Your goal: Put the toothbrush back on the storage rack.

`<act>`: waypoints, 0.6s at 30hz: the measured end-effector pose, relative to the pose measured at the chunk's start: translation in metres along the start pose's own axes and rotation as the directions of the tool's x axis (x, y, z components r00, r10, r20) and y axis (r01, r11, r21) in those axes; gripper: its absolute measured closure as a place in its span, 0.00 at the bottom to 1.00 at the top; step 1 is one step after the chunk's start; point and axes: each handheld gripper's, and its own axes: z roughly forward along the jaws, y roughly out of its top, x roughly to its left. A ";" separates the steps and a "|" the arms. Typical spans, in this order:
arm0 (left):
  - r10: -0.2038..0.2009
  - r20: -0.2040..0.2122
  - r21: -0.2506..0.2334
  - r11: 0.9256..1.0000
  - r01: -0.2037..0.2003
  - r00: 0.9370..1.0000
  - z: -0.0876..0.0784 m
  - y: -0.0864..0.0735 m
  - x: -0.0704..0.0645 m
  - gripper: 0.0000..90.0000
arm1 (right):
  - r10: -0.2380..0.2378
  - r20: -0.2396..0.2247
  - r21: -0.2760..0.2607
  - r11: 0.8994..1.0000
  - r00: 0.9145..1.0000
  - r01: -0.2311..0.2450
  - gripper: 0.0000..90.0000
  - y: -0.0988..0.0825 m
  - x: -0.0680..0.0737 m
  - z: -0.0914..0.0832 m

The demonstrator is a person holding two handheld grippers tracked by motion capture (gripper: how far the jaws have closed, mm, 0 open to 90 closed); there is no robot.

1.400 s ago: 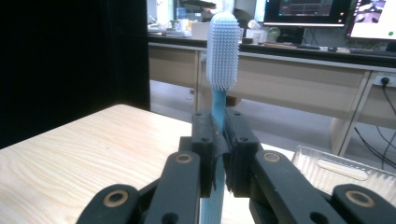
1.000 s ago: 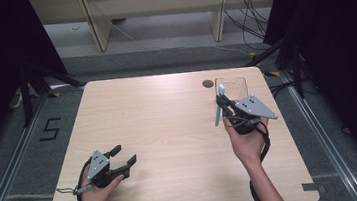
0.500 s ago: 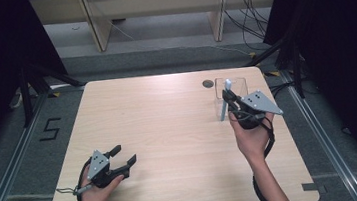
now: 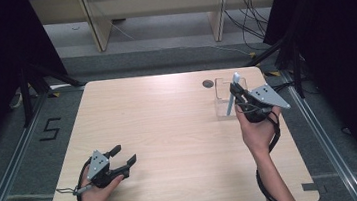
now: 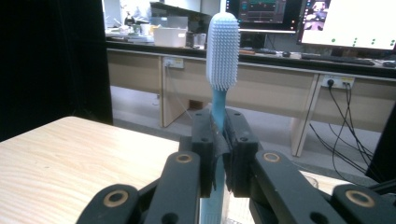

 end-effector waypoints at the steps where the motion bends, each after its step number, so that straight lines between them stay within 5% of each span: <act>1: 0.001 0.000 0.000 1.000 -0.001 1.000 0.000 0.000 0.000 0.32 | 0.000 0.000 0.000 1.000 1.000 0.000 0.94 0.000 0.000 0.000; 18: 0.001 -0.001 0.000 1.000 -0.001 1.000 0.000 0.000 0.000 0.32 | -0.015 0.051 -0.024 1.000 0.999 0.016 0.94 0.004 -0.021 0.008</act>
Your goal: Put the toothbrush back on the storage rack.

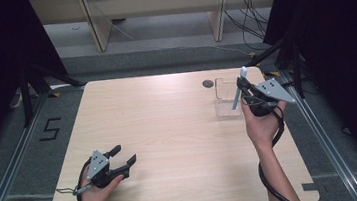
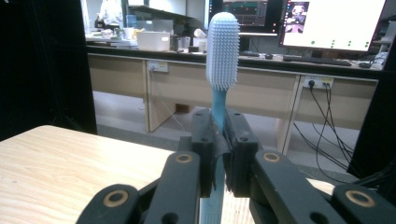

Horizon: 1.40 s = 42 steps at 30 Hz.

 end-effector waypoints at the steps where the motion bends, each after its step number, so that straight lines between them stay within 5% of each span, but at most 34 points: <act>1: 0.001 0.000 0.000 1.000 -0.001 1.000 0.000 0.000 0.000 0.32 | 0.003 0.004 -0.002 1.000 1.000 -0.003 0.94 0.001 -0.001 0.001; 31: -0.008 0.012 -0.028 1.000 0.008 1.000 0.001 -0.001 0.002 0.32 | 0.019 0.072 -0.016 1.000 0.997 -0.018 0.94 0.011 -0.024 0.028; 42: -0.017 -0.003 -0.005 1.000 0.017 1.000 -0.001 0.000 0.001 0.33 | 0.028 0.096 -0.003 1.000 0.995 -0.028 0.94 0.008 -0.032 0.034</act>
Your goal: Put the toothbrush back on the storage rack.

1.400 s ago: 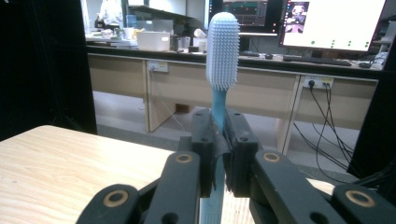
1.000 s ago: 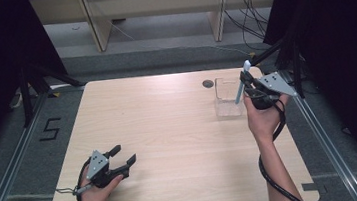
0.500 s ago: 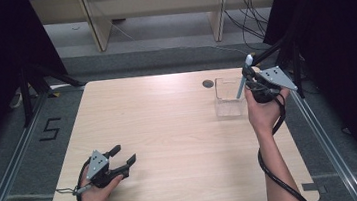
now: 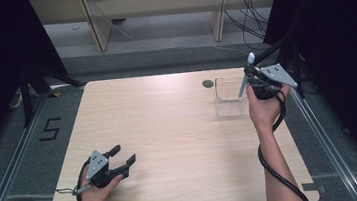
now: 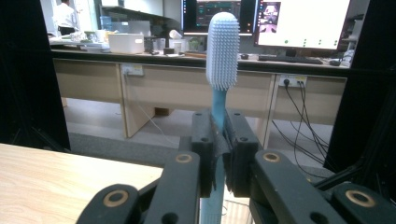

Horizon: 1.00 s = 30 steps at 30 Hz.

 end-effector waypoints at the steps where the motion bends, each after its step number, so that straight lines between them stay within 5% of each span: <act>1: 0.005 0.003 -0.003 1.000 -0.005 1.000 0.000 0.000 0.000 0.32 | -0.006 -0.001 -0.003 1.000 1.000 0.006 0.94 -0.001 -0.002 0.002; 30: -0.002 -0.004 0.004 1.000 0.002 1.000 0.000 0.000 0.000 0.33 | -0.026 0.040 0.058 0.998 0.999 0.023 0.94 -0.022 -0.014 0.009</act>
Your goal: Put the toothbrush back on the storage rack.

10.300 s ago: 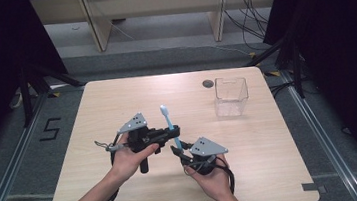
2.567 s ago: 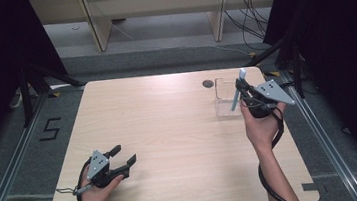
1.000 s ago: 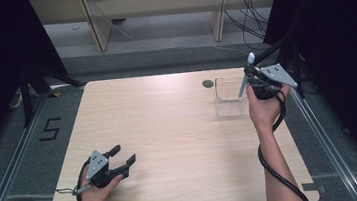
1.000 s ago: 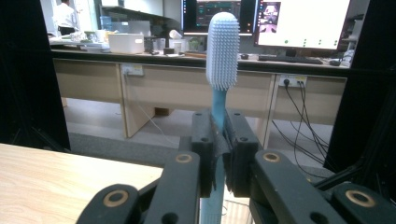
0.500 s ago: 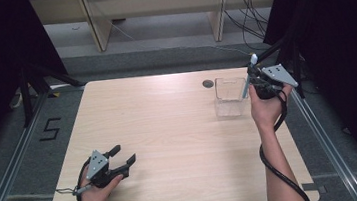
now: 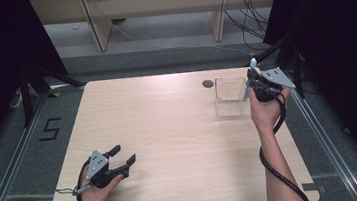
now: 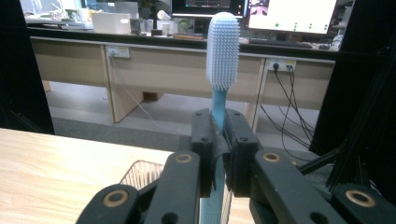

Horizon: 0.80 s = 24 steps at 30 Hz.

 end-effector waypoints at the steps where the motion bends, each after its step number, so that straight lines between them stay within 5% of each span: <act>1: 0.009 0.005 -0.007 1.000 -0.009 1.000 0.001 0.000 0.001 0.33 | 0.008 0.003 0.004 1.000 1.000 -0.008 0.94 -0.001 0.000 0.000; 24: 0.012 0.009 -0.015 1.000 -0.012 1.000 0.001 0.000 0.001 0.33 | 0.044 0.009 0.048 0.998 0.999 -0.045 0.94 -0.031 -0.002 0.001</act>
